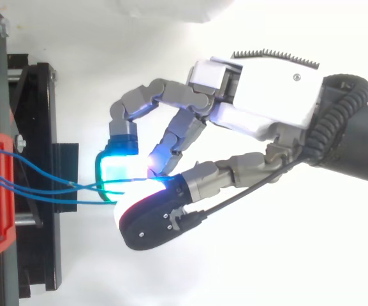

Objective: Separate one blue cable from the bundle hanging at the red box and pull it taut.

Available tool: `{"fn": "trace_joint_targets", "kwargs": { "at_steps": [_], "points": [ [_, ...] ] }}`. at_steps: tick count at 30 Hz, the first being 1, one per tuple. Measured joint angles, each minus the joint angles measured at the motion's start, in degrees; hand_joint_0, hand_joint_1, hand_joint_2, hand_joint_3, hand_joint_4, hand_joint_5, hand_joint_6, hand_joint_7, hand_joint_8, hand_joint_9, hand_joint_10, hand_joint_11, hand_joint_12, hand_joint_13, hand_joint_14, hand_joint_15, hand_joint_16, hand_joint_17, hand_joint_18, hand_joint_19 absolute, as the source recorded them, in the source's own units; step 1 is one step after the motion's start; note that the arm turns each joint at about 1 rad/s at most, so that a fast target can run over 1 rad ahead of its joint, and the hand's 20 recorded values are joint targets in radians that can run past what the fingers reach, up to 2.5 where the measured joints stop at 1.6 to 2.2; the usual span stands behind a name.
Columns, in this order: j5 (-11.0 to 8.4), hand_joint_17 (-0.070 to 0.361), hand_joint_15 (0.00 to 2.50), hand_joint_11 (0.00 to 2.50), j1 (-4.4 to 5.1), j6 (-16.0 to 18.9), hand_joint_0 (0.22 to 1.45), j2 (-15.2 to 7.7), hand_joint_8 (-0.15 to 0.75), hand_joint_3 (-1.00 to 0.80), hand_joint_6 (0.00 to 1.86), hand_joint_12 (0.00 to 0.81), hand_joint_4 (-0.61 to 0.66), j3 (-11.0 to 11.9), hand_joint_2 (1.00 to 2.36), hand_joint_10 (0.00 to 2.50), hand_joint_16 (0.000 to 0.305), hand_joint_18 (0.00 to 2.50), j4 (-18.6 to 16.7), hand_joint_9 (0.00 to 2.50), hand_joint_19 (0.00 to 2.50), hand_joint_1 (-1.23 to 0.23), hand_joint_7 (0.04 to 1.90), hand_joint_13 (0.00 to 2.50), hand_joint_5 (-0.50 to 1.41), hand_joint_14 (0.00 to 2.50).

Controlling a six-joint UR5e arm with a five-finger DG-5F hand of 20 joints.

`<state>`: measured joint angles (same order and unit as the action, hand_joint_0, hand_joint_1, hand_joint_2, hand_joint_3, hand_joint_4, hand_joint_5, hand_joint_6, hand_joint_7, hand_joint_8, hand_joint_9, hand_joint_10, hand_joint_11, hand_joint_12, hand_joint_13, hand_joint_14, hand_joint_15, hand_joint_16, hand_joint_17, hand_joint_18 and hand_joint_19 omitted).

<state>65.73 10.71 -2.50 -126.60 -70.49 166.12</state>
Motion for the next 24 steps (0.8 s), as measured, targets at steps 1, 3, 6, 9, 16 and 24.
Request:
{"fn": "trace_joint_targets", "kwargs": {
  "at_steps": [1,3,6,9,16,24],
  "points": [
    [0.0,0.103,0.82,1.48,0.0,-0.01,0.72,0.02,0.322,-0.42,0.84,0.402,0.07,0.0,1.01,0.02,0.046,0.94,0.02,1.18,0.62,-0.88,1.19,1.09,-0.19,0.03],
    [0.0,0.102,0.81,1.48,-0.01,-0.03,0.74,0.09,0.322,-0.42,0.85,0.401,0.07,0.0,1.01,0.02,0.045,0.94,0.14,1.16,0.61,-0.9,1.19,1.08,-0.19,0.03],
    [-0.11,0.102,0.81,1.47,-0.01,-0.04,0.79,0.31,0.315,-0.44,0.86,0.399,0.09,0.0,1.0,0.02,0.045,0.92,0.28,1.16,0.6,-0.95,1.23,1.08,-0.19,0.02],
    [-0.17,0.101,0.81,1.48,-0.04,-0.06,0.83,0.52,0.319,-0.5,0.86,0.397,0.08,0.0,1.0,0.02,0.045,0.9,0.46,1.16,0.62,-0.95,1.22,1.06,-0.19,0.03],
    [-0.24,0.101,0.8,1.46,-0.03,-0.05,0.67,1.0,0.327,-0.5,0.85,0.398,0.14,0.0,1.0,0.02,0.045,0.92,1.42,1.15,0.61,-0.89,1.19,1.06,-0.18,0.03],
    [-0.23,0.109,0.81,1.44,0.0,-0.05,0.54,1.1,0.344,-0.5,0.84,0.416,0.16,0.0,1.0,0.02,0.048,0.93,1.82,1.17,0.63,-0.73,1.16,1.08,-0.18,0.03]
  ]
}}
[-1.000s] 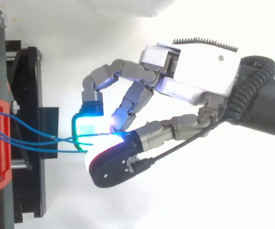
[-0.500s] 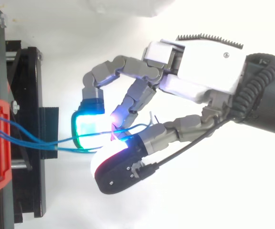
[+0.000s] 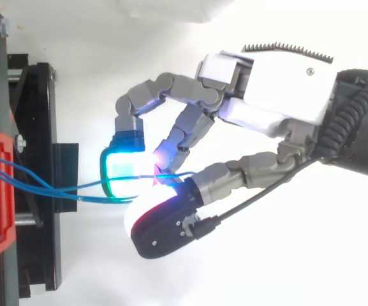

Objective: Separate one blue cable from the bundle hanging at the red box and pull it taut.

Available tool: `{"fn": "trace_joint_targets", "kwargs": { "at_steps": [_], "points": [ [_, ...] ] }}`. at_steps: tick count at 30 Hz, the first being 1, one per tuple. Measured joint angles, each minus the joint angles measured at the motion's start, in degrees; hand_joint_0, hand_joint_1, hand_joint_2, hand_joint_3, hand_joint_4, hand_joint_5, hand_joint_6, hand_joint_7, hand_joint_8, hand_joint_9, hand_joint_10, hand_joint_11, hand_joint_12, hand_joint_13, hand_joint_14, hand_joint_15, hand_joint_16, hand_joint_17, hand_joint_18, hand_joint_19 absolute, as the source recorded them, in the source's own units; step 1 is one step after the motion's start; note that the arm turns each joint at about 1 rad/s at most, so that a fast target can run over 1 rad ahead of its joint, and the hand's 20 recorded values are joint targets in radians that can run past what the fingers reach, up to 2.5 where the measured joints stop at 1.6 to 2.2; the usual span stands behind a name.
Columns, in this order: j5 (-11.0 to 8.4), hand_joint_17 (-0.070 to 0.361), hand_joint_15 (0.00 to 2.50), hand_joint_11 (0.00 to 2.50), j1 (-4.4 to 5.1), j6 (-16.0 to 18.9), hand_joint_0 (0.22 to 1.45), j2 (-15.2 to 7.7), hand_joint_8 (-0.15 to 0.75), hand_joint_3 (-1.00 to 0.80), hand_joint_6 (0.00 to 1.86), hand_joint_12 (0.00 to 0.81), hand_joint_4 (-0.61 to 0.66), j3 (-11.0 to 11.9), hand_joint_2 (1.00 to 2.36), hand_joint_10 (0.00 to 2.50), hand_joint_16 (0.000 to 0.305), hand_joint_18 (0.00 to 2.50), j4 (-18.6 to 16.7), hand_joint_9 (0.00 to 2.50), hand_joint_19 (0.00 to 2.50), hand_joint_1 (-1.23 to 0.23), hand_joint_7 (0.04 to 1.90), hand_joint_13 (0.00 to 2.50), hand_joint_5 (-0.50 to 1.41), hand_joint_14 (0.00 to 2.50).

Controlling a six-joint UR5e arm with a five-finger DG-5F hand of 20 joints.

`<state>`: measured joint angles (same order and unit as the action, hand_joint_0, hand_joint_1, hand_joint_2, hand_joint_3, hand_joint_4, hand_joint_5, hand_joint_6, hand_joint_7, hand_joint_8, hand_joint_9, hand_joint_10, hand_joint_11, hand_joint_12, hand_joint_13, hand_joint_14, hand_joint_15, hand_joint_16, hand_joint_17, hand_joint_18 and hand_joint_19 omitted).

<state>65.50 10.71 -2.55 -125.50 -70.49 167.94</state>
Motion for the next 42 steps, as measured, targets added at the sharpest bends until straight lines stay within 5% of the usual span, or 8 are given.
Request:
{"fn": "trace_joint_targets", "kwargs": {
  "at_steps": [14,30,34,39,42],
  "points": [
    [-0.1,0.107,0.81,1.37,0.09,0.13,0.63,0.01,0.326,-0.23,0.85,0.406,0.08,0.01,1.02,0.02,0.048,0.88,0.02,1.12,0.66,-0.83,1.28,1.03,-0.17,0.03],
    [-0.11,0.108,0.72,1.27,0.11,0.18,0.79,0.0,0.308,-0.5,0.85,0.39,0.05,0.0,1.0,0.02,0.048,0.82,-0.14,1.03,0.54,-0.96,1.27,0.91,-0.18,0.03],
    [-0.08,0.111,0.71,1.27,0.11,0.18,0.57,0.0,0.322,-0.5,0.83,0.403,0.12,0.0,1.0,0.02,0.05,0.8,-0.11,1.03,0.61,-0.82,1.21,0.89,-0.18,0.03],
    [-0.1,0.126,0.65,1.25,0.13,0.18,0.5,0.0,0.345,-0.5,0.79,0.433,0.15,0.0,1.0,0.02,0.056,0.82,-0.11,1.08,0.61,-0.61,1.16,0.83,-0.16,0.02],
    [-0.1,0.13,0.61,1.24,0.13,0.18,0.48,0.0,0.35,-0.5,0.75,0.437,0.18,0.0,1.0,0.02,0.058,0.82,-0.14,1.08,0.6,-0.61,1.15,0.8,-0.15,0.02]
  ]
}}
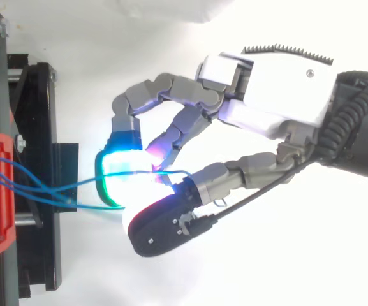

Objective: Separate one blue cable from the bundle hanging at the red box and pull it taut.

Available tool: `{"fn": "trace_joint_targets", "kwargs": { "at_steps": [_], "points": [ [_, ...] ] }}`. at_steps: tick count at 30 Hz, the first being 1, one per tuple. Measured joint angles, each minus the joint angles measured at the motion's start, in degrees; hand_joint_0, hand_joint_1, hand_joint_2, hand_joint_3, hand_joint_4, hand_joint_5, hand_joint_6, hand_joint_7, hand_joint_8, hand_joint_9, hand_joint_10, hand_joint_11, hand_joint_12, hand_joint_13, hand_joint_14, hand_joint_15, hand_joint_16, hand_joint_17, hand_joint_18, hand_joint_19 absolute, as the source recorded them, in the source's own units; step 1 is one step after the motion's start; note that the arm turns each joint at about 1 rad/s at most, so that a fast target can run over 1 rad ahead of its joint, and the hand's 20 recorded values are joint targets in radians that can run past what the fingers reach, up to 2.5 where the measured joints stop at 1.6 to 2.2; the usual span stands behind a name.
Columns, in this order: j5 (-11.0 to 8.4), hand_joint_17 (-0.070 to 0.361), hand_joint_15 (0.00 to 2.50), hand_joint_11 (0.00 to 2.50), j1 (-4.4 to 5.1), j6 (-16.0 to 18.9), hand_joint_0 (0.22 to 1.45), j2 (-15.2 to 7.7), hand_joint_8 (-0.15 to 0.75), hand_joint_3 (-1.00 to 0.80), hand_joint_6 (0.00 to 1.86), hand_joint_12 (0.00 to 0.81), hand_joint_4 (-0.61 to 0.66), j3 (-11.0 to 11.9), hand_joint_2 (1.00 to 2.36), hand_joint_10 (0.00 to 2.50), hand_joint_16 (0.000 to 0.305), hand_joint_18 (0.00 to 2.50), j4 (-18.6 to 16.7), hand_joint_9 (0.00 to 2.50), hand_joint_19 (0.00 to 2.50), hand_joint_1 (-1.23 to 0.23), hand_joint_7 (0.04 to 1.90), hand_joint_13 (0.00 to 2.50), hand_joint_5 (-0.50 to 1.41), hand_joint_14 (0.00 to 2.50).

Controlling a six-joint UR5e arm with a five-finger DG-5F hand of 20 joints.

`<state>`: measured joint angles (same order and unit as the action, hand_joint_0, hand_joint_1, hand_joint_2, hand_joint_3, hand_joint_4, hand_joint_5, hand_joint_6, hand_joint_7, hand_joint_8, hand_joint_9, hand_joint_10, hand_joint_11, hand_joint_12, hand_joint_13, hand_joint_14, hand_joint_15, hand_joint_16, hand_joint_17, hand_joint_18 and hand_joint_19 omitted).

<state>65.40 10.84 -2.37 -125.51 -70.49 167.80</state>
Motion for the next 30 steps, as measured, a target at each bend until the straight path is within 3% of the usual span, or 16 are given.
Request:
{"fn": "trace_joint_targets", "kwargs": {
  "at_steps": [6,9,14,20,25,27,30],
  "points": [
    [-0.01,0.131,0.59,1.24,0.0,0.0,0.48,0.0,0.357,-0.5,0.73,0.439,0.19,0.0,1.0,0.02,0.058,0.82,-0.01,1.06,0.6,-0.61,1.16,0.78,-0.14,0.02],
    [-0.01,0.12,0.59,1.24,-0.01,0.02,0.53,0.0,0.336,-0.5,0.7,0.418,0.17,0.0,1.0,0.02,0.053,0.8,-0.01,1.07,0.63,-0.56,1.22,0.79,-0.13,0.02],
    [0.0,0.113,0.6,1.25,-0.01,0.02,0.6,0.0,0.325,-0.48,0.7,0.4,0.15,0.0,1.0,0.02,0.05,0.8,-0.03,1.08,0.66,-0.62,1.26,0.78,-0.13,0.02],
    [-0.01,0.114,0.61,1.25,-0.02,0.0,0.61,0.0,0.33,-0.31,0.73,0.401,0.12,0.0,1.01,0.03,0.051,0.81,-0.05,1.08,0.65,-0.7,1.35,0.79,-0.14,0.02],
    [0.0,0.115,0.6,1.26,-0.03,0.02,0.61,0.0,0.327,-0.19,0.83,0.404,0.13,0.0,1.02,0.02,0.051,0.81,-0.05,1.06,0.64,-0.76,1.26,0.79,-0.17,0.02],
    [0.0,0.115,0.6,1.24,-0.03,0.05,0.61,0.0,0.328,-0.23,0.84,0.404,0.15,0.0,1.02,0.02,0.051,0.81,-0.06,1.06,0.65,-0.77,1.23,0.79,-0.18,0.02],
    [0.0,0.116,0.61,1.24,0.0,0.07,0.57,0.0,0.328,-0.46,0.84,0.408,0.16,0.0,1.0,0.02,0.052,0.82,-0.09,1.07,0.65,-0.71,1.17,0.8,-0.18,0.02]
  ]
}}
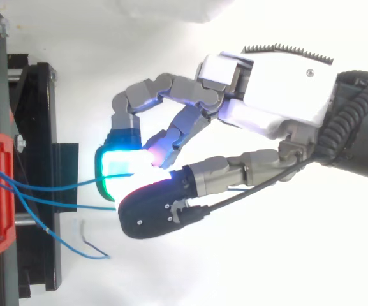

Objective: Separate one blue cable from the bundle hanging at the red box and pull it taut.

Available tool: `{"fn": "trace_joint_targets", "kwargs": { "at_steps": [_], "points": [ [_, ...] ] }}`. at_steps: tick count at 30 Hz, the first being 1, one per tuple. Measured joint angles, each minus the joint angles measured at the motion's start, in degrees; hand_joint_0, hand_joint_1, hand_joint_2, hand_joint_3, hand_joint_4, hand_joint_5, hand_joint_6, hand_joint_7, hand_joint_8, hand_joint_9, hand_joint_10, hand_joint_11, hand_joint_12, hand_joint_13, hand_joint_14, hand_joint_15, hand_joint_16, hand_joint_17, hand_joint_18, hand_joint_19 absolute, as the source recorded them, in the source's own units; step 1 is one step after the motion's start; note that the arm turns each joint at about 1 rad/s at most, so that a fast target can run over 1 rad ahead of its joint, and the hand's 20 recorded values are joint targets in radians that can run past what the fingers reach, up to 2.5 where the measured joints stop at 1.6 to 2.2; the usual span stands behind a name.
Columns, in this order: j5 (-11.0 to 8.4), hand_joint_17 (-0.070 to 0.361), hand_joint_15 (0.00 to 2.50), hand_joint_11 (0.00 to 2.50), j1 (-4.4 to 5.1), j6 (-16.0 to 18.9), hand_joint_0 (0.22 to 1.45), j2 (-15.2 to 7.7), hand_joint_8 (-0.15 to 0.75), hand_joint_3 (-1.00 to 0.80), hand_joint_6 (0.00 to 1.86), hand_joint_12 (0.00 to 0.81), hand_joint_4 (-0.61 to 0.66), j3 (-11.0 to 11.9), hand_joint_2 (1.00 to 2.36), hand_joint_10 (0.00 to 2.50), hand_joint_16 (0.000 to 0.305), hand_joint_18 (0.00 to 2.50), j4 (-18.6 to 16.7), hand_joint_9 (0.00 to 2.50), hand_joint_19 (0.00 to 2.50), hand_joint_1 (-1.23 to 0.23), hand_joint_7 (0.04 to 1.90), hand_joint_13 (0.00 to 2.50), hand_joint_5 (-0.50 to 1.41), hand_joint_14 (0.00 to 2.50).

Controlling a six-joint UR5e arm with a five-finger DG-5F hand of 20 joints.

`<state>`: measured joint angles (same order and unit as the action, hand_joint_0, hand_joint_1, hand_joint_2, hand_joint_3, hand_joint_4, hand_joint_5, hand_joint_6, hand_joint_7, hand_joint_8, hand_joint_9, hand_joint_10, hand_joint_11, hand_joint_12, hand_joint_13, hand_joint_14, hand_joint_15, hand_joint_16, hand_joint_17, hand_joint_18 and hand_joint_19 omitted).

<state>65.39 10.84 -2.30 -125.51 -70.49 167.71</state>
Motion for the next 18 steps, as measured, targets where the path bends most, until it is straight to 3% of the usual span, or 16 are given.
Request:
{"fn": "trace_joint_targets", "kwargs": {
  "at_steps": [4,7,10,13,18],
  "points": [
    [0.0,0.117,0.61,1.24,0.0,-0.03,0.55,0.0,0.331,-0.5,0.8,0.407,0.16,0.0,1.0,0.02,0.052,0.82,0.0,1.1,0.67,-0.4,1.19,0.81,-0.16,0.02],
    [0.0,0.116,0.61,1.24,0.02,-0.03,0.56,0.0,0.328,-0.5,0.79,0.406,0.15,0.0,1.0,0.02,0.052,0.83,0.0,1.11,0.67,-0.38,1.15,0.81,-0.15,0.02],
    [0.0,0.114,0.6,1.25,0.01,-0.01,0.59,0.0,0.329,-0.5,0.78,0.402,0.15,0.0,1.0,0.02,0.051,0.82,-0.01,1.12,0.68,-0.44,1.17,0.81,-0.15,0.02],
    [0.0,0.114,0.6,1.25,0.02,0.01,0.61,0.0,0.326,-0.36,0.78,0.403,0.14,0.0,1.01,0.02,0.05,0.83,-0.01,1.11,0.67,-0.61,1.26,0.81,-0.15,0.02],
    [0.0,0.114,0.6,1.25,0.0,0.01,0.6,0.0,0.332,-0.22,0.82,0.405,0.16,0.0,1.02,0.02,0.051,0.83,-0.01,1.09,0.66,-0.72,1.29,0.8,-0.17,0.02]
  ]
}}
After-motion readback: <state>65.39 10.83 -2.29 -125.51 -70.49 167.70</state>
